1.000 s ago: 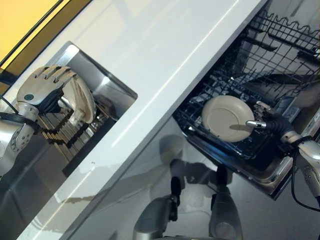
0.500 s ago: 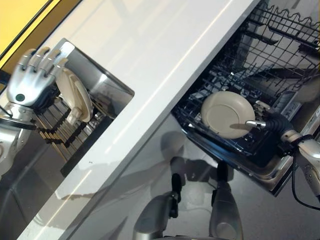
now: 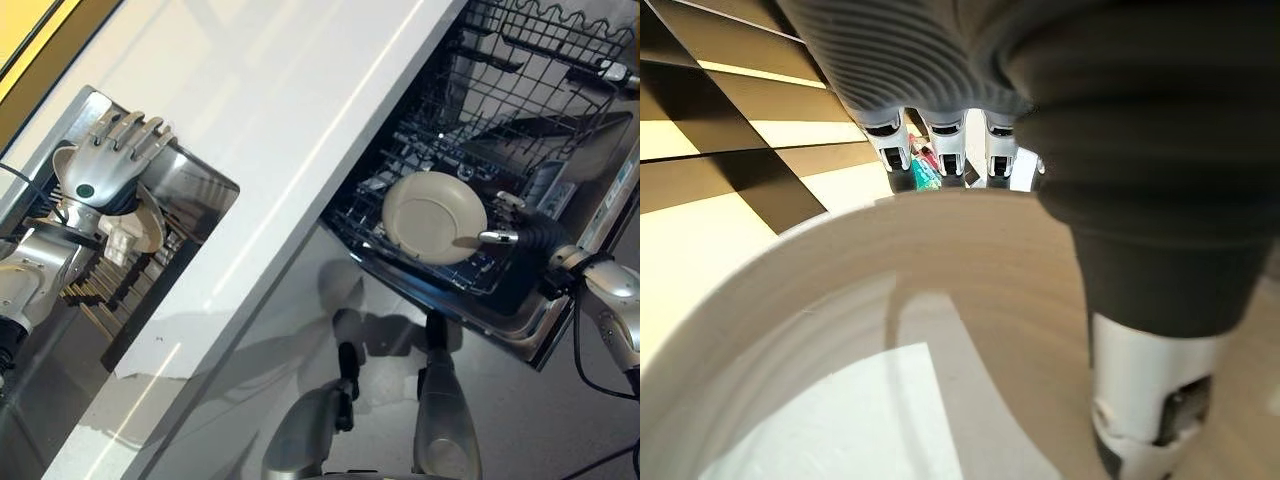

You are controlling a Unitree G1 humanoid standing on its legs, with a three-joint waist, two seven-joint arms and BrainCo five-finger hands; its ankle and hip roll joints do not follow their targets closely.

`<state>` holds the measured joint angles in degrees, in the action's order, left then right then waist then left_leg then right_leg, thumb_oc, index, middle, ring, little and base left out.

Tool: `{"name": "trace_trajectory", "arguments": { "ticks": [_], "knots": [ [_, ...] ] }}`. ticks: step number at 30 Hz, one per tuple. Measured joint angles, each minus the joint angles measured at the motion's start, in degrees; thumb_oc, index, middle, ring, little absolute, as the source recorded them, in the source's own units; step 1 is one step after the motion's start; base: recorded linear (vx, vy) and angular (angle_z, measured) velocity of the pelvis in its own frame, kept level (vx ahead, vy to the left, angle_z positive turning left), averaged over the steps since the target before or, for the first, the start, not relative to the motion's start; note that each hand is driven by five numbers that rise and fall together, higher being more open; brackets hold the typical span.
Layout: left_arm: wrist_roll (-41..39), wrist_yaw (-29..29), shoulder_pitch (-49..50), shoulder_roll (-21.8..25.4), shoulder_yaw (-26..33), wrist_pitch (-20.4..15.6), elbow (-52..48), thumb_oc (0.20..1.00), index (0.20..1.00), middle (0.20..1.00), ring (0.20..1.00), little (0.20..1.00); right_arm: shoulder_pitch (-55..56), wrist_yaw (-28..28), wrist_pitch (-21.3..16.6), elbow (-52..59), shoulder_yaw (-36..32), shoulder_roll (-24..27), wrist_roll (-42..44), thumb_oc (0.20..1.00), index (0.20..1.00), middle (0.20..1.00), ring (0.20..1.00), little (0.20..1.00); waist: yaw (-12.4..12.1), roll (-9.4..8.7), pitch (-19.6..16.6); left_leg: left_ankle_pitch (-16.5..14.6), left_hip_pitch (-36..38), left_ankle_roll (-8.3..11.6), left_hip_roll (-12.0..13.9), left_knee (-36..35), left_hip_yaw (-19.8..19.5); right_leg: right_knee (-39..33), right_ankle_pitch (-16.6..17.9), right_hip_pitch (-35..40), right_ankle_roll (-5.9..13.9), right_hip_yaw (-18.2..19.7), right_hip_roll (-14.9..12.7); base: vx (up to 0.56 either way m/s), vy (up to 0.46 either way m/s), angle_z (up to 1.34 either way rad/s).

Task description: Pick up plates and place into dishwasher.

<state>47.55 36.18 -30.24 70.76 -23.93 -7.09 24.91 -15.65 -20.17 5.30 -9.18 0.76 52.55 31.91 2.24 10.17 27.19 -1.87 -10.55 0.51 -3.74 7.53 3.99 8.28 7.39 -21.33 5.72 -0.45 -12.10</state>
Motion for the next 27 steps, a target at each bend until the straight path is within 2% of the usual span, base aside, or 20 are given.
{"name": "trace_trajectory", "arguments": {
  "ticks": [9, 10, 11, 12, 13, 17, 27],
  "knots": [
    [-0.2, -2.4, -1.3, 0.0, -0.2, 0.0, 1.2, 1.0, 1.0, 1.0, 1.0, 1.0, 0.1, -0.2, 0.1, -0.3, -0.1, 0.3, 0.0, 1.0, 1.0, 1.0, 1.0, 1.0, 0.0, 0.1, 0.6, 0.0, -1.3, -0.05, -0.1, 1.1, 0.3, 0.9, 0.1, -1.4, -0.06, 0.0, -0.3, 0.0, 0.003, -0.01],
    [-0.6, -2.7, -1.2, 0.0, 0.0, -0.1, 1.2, 0.9, 0.9, 0.9, 0.9, 0.9, 0.1, -0.2, 0.1, -0.3, -0.1, 0.3, 0.0, 1.0, 1.0, 1.0, 1.0, 1.0, -0.1, 0.12, 0.7, 0.0, -1.3, -0.04, 0.0, 1.1, 0.3, 0.9, 0.1, -1.4, -0.1, -0.1, -0.5, 0.0, 0.0, 0.0],
    [-1.2, -3.1, -0.9, 0.0, 0.4, -0.3, 1.2, 0.57, 0.57, 0.57, 0.57, 0.57, 0.2, -0.3, 0.1, -0.3, -0.1, 0.3, 0.0, 1.0, 1.0, 1.0, 1.0, 1.0, -0.1, 0.13, 0.7, 0.0, -1.3, -0.04, 0.0, 1.1, 0.3, 0.9, 0.1, -1.4, -0.11, -0.2, -0.6, 0.0, 0.0, 0.0],
    [-1.2, -4.0, -0.6, 0.1, 0.5, -0.8, 1.2, 0.438, 0.438, 0.438, 0.438, 0.438, 0.2, -0.6, 0.1, -0.3, -0.1, 0.3, 0.0, 1.0, 1.0, 1.0, 1.0, 1.0, -0.1, 0.18, 0.7, 0.0, -1.3, -0.04, 0.0, 1.1, 0.3, 0.9, 0.1, -1.4, -0.13, -0.2, -0.6, 0.0, 0.0, 0.0],
    [-1.3, -4.7, 0.2, 0.1, 0.7, -1.0, 1.1, 0.2, 0.2, 0.2, 0.2, 0.2, 0.2, -0.6, 0.0, -0.2, -0.2, 0.3, 0.0, 1.0, 1.0, 1.0, 1.0, 1.0, -0.1, 0.32, 0.7, 0.1, -1.3, -0.04, -0.1, 1.1, 0.3, 0.9, 0.2, -1.3, -0.14, -0.3, -0.6, 0.0, 0.0, 0.0],
    [-1.6, -6.8, 2.6, 0.0, 2.8, -1.2, 0.8, 0.2, 0.2, 0.2, 0.2, 0.2, 0.2, -1.1, 0.0, -0.2, -0.3, 0.3, 0.0, 1.0, 1.0, 1.0, 1.0, 1.0, -0.1, 1.42, 1.2, 0.2, -1.1, -0.14, -0.1, 1.1, 0.0, 0.9, 0.3, -0.9, -0.33, -0.7, -0.9, 0.0, 0.022, 0.06],
    [-2.2, -7.7, 10.2, 0.2, 10.6, -3.0, -1.3, 0.2, 0.2, 0.2, 0.2, 0.2, 0.9, -1.8, 0.1, -0.1, -1.7, 0.3, 0.0, 1.0, 1.0, 1.0, 1.0, 1.0, -0.4, 1.65, 1.0, 0.2, -0.9, -0.12, 0.0, 1.2, -0.5, 1.7, 0.0, -0.8, -0.73, -1.9, -1.2, 0.0, -0.001, 0.0]
  ]
}}
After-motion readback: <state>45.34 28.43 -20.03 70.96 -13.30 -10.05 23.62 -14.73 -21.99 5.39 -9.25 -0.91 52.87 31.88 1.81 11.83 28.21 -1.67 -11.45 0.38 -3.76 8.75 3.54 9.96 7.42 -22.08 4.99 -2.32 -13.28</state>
